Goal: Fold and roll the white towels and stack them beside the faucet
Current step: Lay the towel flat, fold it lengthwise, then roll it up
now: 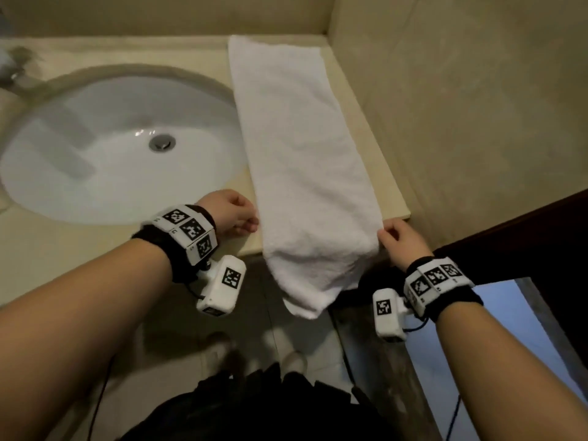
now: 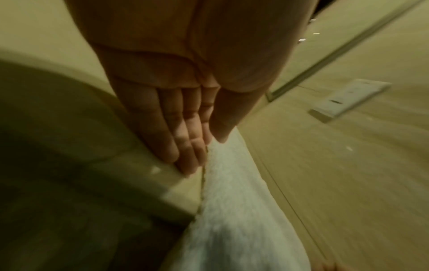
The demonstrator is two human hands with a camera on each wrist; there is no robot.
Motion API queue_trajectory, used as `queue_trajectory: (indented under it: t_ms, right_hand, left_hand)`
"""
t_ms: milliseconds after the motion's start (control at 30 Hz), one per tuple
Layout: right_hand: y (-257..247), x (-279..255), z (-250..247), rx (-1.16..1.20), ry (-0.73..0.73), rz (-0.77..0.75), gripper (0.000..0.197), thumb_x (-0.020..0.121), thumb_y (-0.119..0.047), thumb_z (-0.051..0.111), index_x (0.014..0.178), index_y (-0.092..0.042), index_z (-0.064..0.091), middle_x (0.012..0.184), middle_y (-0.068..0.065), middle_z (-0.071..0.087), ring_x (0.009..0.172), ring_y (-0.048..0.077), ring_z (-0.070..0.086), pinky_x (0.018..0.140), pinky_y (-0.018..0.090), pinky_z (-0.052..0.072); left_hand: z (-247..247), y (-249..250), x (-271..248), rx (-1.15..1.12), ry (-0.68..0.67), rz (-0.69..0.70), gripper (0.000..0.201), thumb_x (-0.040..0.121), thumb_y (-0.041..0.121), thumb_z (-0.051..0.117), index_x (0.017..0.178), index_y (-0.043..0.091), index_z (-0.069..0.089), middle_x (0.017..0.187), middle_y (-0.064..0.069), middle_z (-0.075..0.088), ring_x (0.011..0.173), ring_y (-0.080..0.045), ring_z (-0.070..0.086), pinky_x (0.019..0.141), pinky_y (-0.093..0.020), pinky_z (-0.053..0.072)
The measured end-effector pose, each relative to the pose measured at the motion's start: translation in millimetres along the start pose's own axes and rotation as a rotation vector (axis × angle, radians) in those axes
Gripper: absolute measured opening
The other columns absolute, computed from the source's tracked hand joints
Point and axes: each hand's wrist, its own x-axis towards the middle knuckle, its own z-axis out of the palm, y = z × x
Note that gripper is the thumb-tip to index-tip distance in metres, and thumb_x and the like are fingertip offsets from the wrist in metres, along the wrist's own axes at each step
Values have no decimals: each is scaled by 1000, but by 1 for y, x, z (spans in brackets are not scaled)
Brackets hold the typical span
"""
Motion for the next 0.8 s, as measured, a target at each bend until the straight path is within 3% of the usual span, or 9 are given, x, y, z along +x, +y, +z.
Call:
queue_trajectory:
  t_ms: [133, 233, 333, 367, 433, 533, 633, 700, 800]
  right_hand:
    - [-21, -20, -3, -258, 133, -269, 11, 85, -16, 54, 95, -13, 57, 106, 14, 55, 93, 32, 55, 77, 34, 41]
    - [-64, -42, 26, -485, -114, -801, 12, 82, -12, 57, 93, -11, 60, 92, 14, 59, 85, 33, 57, 67, 34, 39]
    - [-100, -52, 66, -755, -218, -1186, 28, 80, -10, 59, 107, -8, 62, 91, 18, 61, 79, 36, 59, 61, 35, 39]
    - [-108, -51, 75, -849, -235, -1237, 32, 81, -9, 56, 113, -8, 59, 95, 19, 61, 82, 36, 58, 63, 37, 39]
    - [-116, -49, 87, -991, -278, -1282, 33, 83, -8, 50, 116, -5, 57, 104, 21, 58, 90, 37, 57, 69, 41, 40]
    - [-117, -48, 85, -1054, -280, -1249, 25, 73, -5, 53, 94, 2, 64, 90, 23, 62, 77, 38, 60, 62, 39, 43]
    - [-110, -44, 82, -1000, -276, -1280, 24, 70, -3, 64, 94, 1, 65, 87, 22, 63, 74, 36, 62, 56, 34, 42]
    - [-105, -41, 77, -896, -277, -1228, 27, 78, -7, 62, 104, -5, 63, 96, 19, 62, 85, 35, 59, 60, 30, 34]
    - [-96, -38, 71, -670, -273, -1150, 25, 82, -10, 59, 107, -12, 62, 102, 12, 61, 93, 31, 57, 67, 26, 31]
  left_hand:
    - [-4, -38, -29, 266, -9, 160, 14, 87, 6, 57, 77, 17, 55, 71, -3, 66, 60, -10, 63, 62, -21, 51]
    - [7, -91, -46, 258, -88, 114, 18, 88, 7, 55, 77, 21, 56, 71, 2, 66, 57, 0, 63, 63, -19, 52]
    - [34, -145, -35, 331, -82, -29, 2, 86, 15, 61, 88, 13, 61, 80, -5, 66, 74, -16, 62, 78, -29, 50]
    - [43, -154, -27, 354, -60, -77, 15, 85, 20, 62, 96, 9, 62, 88, -8, 66, 83, -21, 62, 82, -29, 49]
    - [60, -166, -12, 380, -29, -128, 32, 85, 29, 62, 108, 7, 59, 105, -13, 66, 99, -26, 61, 84, -28, 45]
    - [78, -168, 9, 392, -45, -110, 37, 85, 30, 60, 115, 9, 59, 116, -16, 63, 108, -30, 58, 78, -26, 40]
    - [88, -171, 15, 194, -21, -162, 9, 80, 15, 63, 87, 11, 65, 87, -17, 69, 82, -30, 63, 79, -34, 49]
    - [90, -177, 14, 53, -9, -209, 15, 78, 11, 66, 67, 15, 56, 65, -8, 62, 63, -24, 56, 72, -36, 50]
    - [88, -173, 8, -177, 13, -271, 18, 84, 29, 63, 77, 17, 52, 73, -6, 60, 68, -21, 57, 67, -34, 50]
